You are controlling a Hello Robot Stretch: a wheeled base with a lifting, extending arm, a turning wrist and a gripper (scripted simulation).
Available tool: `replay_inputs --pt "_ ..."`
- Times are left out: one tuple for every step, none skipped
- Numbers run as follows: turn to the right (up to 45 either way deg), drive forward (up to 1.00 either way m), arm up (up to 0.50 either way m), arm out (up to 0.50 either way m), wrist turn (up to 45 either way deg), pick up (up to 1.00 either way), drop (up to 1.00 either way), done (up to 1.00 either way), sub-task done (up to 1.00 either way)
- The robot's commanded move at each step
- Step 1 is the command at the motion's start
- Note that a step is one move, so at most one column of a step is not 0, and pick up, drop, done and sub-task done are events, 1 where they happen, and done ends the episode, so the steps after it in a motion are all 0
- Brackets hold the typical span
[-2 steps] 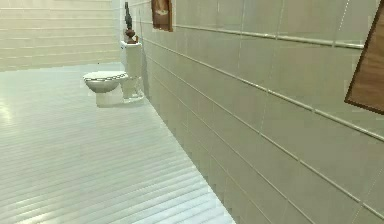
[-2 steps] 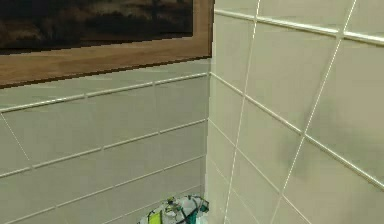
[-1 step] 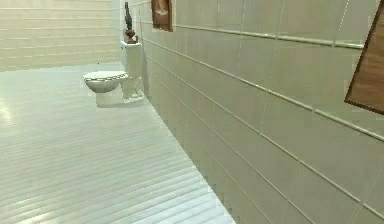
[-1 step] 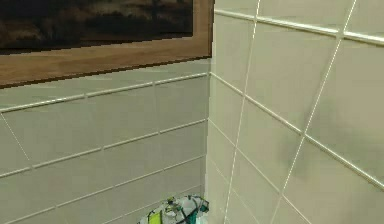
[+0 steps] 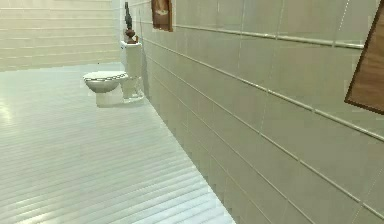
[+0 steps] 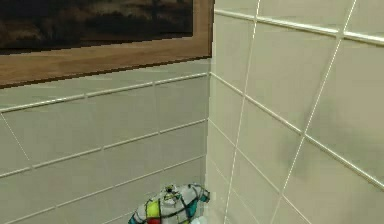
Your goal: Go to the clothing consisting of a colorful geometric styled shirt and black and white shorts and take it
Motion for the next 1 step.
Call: replay_inputs --pt "0.0 0.00 0.00 0.00 0.0 0.00 0.00 1.00 0.00"
